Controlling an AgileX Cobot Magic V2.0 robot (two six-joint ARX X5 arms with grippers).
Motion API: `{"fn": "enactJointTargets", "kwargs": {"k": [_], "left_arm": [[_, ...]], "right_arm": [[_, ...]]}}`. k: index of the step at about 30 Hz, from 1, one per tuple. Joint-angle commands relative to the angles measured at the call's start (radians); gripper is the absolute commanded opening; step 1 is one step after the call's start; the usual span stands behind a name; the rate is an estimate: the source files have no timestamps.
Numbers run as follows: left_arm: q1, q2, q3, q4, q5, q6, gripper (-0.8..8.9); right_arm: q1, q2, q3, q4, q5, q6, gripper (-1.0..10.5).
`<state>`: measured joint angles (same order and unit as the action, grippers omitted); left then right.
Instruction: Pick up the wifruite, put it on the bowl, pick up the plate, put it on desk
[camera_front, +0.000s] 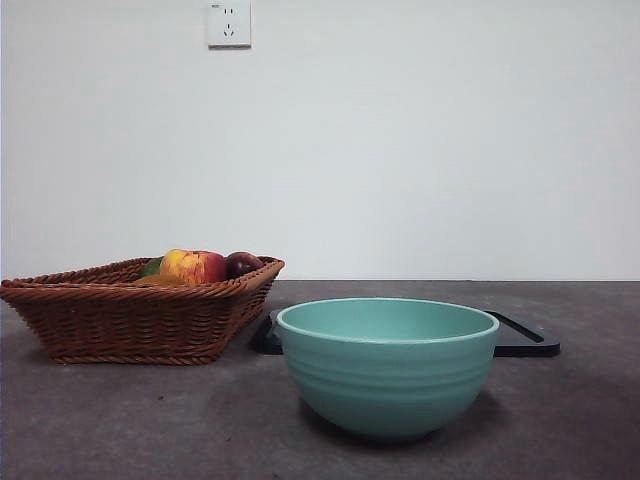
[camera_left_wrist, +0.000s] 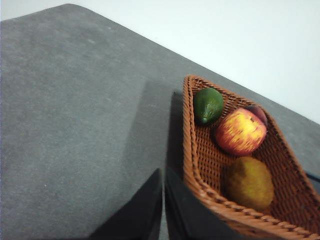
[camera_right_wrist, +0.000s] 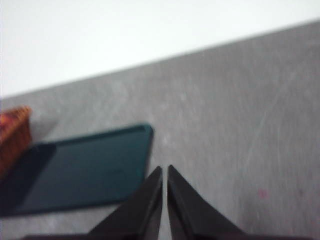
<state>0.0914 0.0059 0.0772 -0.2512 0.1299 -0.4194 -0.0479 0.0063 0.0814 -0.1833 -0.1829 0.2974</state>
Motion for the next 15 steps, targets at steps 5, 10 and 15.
{"fn": "enactJointTargets", "kwargs": {"k": [5, 10, 15], "left_arm": [[0.003, 0.021, 0.150, -0.049, 0.006, -0.015, 0.10], [0.003, 0.073, 0.280, -0.099, 0.043, 0.026, 0.10], [0.003, 0.174, 0.432, -0.217, 0.126, 0.109, 0.10]], "right_arm": [[-0.002, 0.006, 0.156, -0.048, -0.001, 0.017, 0.1], [-0.002, 0.053, 0.287, -0.122, -0.011, -0.002, 0.1], [-0.001, 0.164, 0.431, -0.232, -0.084, -0.053, 0.1]]}}
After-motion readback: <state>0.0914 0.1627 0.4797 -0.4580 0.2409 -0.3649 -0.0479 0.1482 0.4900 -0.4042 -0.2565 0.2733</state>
